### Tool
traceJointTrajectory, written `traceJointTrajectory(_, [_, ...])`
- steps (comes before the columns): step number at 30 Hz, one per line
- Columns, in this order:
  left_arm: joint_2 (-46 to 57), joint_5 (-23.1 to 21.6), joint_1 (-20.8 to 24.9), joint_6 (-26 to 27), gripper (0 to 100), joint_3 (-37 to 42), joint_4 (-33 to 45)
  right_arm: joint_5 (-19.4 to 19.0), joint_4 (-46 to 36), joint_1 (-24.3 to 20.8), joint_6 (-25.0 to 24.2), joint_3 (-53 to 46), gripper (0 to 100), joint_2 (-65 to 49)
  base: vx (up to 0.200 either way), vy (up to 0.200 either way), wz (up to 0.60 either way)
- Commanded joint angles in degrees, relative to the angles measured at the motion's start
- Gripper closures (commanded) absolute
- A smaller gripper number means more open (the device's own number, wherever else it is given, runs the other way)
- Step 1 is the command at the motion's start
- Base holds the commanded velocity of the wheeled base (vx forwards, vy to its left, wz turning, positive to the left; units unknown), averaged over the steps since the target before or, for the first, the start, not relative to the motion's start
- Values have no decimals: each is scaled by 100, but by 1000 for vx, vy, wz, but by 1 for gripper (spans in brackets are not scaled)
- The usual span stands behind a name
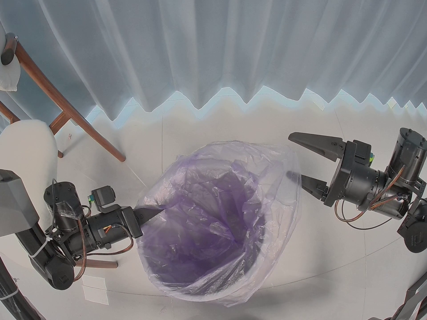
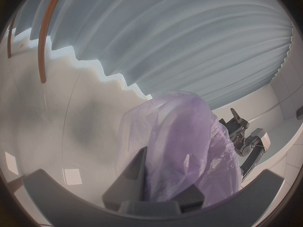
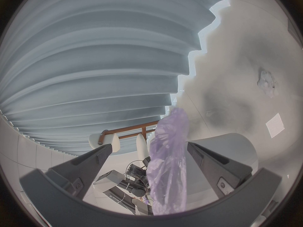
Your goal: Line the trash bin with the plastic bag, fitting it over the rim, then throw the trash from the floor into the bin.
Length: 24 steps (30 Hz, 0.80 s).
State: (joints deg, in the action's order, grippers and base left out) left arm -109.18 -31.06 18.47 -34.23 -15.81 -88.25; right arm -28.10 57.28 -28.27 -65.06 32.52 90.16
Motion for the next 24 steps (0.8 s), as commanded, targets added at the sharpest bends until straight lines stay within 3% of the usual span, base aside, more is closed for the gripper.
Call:
traceJointTrajectory(1, [90, 4, 25, -5, 100, 61, -8, -3, -7, 32, -7, 43, 0, 239, 0, 0, 0])
traceJointTrajectory(8, [213, 4, 34, -119, 100, 43, 1, 6, 2, 155, -15, -18, 0, 212, 0, 0, 0])
traceJointTrajectory(9, [239, 4, 60, -136, 100, 52, 1, 6, 11, 155, -24, -18, 100, 204, 0, 0, 0])
traceJointTrajectory(20, [415, 4, 96, -172, 100, 61, 1, 15, -7, 173, -24, -203, 100, 195, 0, 0, 0])
traceJointTrajectory(24, [705, 4, 96, -479, 100, 52, 1, 15, -15, 322, -24, -185, 100, 283, 0, 0, 0])
